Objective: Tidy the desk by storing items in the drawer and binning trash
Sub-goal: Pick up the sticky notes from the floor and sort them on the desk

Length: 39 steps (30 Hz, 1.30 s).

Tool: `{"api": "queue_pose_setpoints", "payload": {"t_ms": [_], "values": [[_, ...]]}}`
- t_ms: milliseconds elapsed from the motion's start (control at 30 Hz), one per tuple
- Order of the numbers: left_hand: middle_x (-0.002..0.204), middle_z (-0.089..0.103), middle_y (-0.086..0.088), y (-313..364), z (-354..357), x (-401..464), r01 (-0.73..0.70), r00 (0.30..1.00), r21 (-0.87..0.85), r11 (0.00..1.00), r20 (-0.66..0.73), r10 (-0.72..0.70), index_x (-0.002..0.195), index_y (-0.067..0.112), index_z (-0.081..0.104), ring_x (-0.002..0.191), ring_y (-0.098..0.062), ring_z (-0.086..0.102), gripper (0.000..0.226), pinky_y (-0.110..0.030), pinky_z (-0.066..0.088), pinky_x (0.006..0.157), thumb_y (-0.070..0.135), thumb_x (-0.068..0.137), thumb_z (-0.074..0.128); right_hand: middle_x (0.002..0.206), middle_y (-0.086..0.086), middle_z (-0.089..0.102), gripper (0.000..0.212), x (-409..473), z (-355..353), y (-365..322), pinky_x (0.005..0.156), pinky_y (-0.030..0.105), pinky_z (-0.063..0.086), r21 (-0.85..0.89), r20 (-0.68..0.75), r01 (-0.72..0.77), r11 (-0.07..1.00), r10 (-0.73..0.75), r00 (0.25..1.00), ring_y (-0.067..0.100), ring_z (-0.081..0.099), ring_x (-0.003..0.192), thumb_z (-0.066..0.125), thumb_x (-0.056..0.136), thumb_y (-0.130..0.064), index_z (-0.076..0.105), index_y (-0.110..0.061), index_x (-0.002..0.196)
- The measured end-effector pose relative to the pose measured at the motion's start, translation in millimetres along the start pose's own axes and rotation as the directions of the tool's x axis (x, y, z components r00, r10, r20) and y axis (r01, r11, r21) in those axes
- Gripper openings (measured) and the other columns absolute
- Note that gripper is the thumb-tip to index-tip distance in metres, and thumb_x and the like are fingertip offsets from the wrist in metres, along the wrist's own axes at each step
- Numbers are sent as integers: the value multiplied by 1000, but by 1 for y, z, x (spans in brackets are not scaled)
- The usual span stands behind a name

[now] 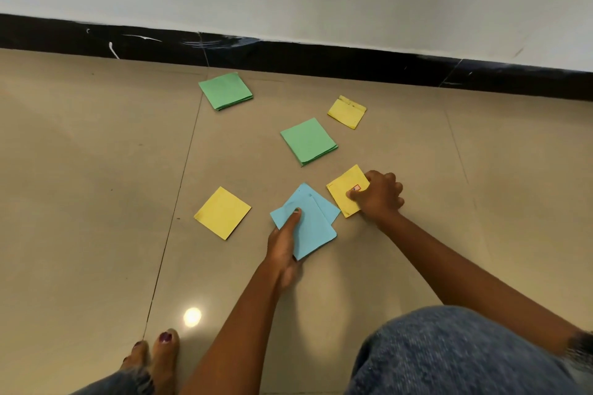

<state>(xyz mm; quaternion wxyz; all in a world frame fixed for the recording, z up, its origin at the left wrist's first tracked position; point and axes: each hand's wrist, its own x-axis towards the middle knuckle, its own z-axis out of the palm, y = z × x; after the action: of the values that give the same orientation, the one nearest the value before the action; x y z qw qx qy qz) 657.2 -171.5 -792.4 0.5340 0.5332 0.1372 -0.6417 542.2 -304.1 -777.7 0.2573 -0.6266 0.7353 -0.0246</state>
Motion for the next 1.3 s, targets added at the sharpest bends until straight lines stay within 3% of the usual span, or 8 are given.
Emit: {"api": "queue_pose_setpoints", "payload": {"t_ms": [167, 300, 400, 733, 933, 1033, 1133, 1300], "values": [[90, 68, -8, 1, 1, 1, -15, 1000, -41, 999, 21, 16, 101, 19, 60, 77, -20, 65, 27, -36, 55, 70, 41, 87, 61, 83, 9, 58, 15, -19, -21, -15, 65, 30, 38, 494, -50, 160, 855, -156, 986, 21, 51, 77, 64, 85, -16, 62, -1, 90], [112, 68, -15, 4, -2, 0, 15, 978, -189, 982, 207, 25, 120, 16, 60, 94, -29, 68, 55, -44, 57, 79, 58, 86, 48, 88, 15, 66, 5, -43, -21, -28, 64, 29, 46, 574, 268, 139, 807, -345, 899, 17, 58, 73, 65, 86, -13, 62, -11, 83], [123, 62, -19, 9, -4, -3, 46, 966, -254, 966, 258, 21, 125, 13, 57, 95, -32, 67, 53, -46, 59, 69, 50, 89, 50, 87, 8, 63, 15, -54, -10, -33, 54, 19, 46, 488, 467, 96, 867, -352, 811, 11, 56, 71, 64, 88, -18, 64, -8, 99], [102, 68, -10, 14, -48, -7, -157, 983, -97, 983, -115, 146, 100, 19, 63, 85, -25, 66, 16, -35, 59, 58, 15, 85, 68, 133, 9, 39, 73, -36, 28, -26, 97, 42, 36, -178, 281, 288, 941, -232, 931, 28, 32, 127, 76, 74, -37, 37, -19, 133], [107, 68, -10, 10, -69, -19, -127, 990, -181, 975, -77, 115, 106, 17, 63, 92, -26, 66, 22, -39, 57, 70, 16, 85, 67, 118, 8, 48, 50, -37, 42, -31, 88, 38, 38, -157, 298, 229, 961, -175, 938, 30, 39, 118, 79, 70, -36, 53, -19, 110], [105, 69, -9, 11, -74, -24, -123, 990, -200, 972, -90, 107, 105, 19, 63, 87, -23, 67, 21, -35, 58, 67, 19, 84, 68, 91, 10, 50, 29, -37, 37, -38, 70, 31, 35, 69, 197, 288, 955, -296, 935, 26, 50, 92, 70, 80, -30, 46, -20, 67], [104, 69, -9, 13, -79, -26, -133, 990, -244, 961, -73, 118, 107, 19, 64, 85, -21, 67, 24, -33, 59, 64, 26, 84, 66, 90, 8, 58, 15, -50, 18, -61, 65, 31, 42, 442, 56, 274, 854, -331, 942, 21, 56, 82, 61, 89, -22, 57, -7, 89], [116, 67, -13, 25, -83, -32, -150, 974, -428, 891, 92, 208, 123, 14, 60, 105, -27, 64, 53, -48, 50, 91, 44, 79, 61, 99, 22, 66, 22, -85, 14, -91, 73, 38, 50, 591, 393, 173, 788, -468, 792, 24, 61, 84, 66, 85, -10, 60, 6, 99]]}}
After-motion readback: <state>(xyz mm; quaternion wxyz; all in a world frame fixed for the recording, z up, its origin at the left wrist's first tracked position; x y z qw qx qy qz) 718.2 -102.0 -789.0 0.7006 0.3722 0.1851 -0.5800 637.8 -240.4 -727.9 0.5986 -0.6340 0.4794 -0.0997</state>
